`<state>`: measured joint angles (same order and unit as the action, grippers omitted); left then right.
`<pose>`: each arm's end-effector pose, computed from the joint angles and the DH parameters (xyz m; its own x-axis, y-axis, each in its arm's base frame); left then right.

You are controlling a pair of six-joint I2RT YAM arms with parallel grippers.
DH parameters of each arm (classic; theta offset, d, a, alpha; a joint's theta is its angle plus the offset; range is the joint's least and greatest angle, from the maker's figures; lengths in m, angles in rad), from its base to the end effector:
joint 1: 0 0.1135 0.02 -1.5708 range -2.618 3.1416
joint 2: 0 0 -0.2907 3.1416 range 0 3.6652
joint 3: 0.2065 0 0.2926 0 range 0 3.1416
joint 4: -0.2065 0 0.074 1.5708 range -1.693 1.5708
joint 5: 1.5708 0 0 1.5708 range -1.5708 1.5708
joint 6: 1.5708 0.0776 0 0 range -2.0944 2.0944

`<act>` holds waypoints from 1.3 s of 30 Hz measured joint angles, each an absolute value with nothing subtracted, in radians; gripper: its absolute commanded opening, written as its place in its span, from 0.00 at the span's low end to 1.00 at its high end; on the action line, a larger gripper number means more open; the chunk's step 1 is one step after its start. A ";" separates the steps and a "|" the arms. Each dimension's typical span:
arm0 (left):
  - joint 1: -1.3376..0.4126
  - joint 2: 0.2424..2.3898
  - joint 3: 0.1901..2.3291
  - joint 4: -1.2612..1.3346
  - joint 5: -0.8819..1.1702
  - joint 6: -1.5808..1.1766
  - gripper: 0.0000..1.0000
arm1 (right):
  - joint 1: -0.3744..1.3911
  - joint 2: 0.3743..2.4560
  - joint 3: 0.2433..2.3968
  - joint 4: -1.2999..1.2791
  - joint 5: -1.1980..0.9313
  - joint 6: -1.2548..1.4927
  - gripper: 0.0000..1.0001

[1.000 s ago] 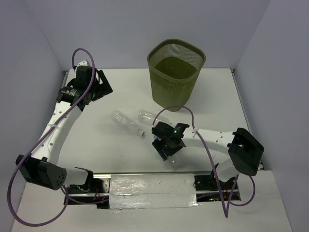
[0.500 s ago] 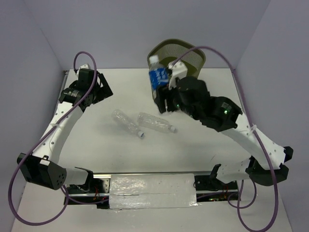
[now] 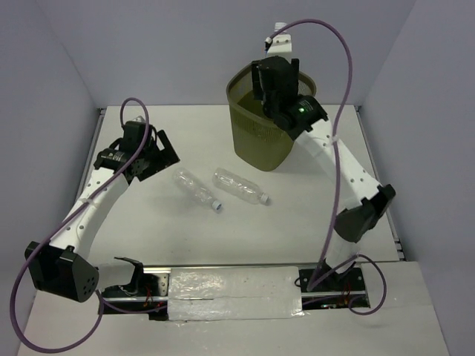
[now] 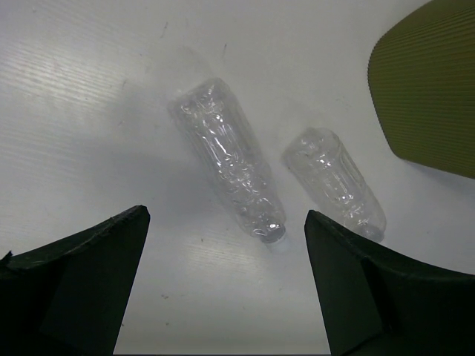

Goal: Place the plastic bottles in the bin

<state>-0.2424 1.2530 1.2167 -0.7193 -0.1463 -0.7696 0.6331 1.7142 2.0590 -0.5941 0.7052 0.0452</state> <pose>0.3204 -0.0676 0.3358 -0.5717 -0.5678 -0.5923 -0.3666 0.8226 -0.4347 0.3843 0.2196 0.5216 -0.1962 -0.1013 -0.9753 0.0648 0.9911 -0.1160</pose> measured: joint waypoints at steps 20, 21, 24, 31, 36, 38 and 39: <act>-0.296 1.305 1.027 -0.544 -0.046 -0.918 0.99 | 0.597 1.673 2.067 -0.619 0.665 0.111 1.00; -0.306 1.323 1.024 -0.530 -0.047 -0.933 0.99 | 0.597 1.635 2.037 -0.621 0.658 0.115 1.00; -0.321 1.384 1.007 -0.493 -0.050 -1.007 0.99 | 0.597 1.541 1.971 -0.643 0.660 0.131 1.00; -0.339 1.522 0.956 -0.404 -0.072 -1.151 0.99 | 0.597 1.369 1.782 -0.700 0.673 0.180 1.00; -0.368 1.631 0.955 -0.320 -0.078 -1.213 0.69 | 0.597 1.248 1.564 -0.740 0.664 0.248 1.00; -0.377 1.648 0.963 -0.314 -0.083 -1.225 0.60 | 0.597 1.223 1.516 -0.764 0.661 0.274 1.00; -0.379 1.643 0.974 -0.319 -0.097 -1.222 0.57 | 0.597 1.209 1.496 -0.781 0.659 0.286 1.00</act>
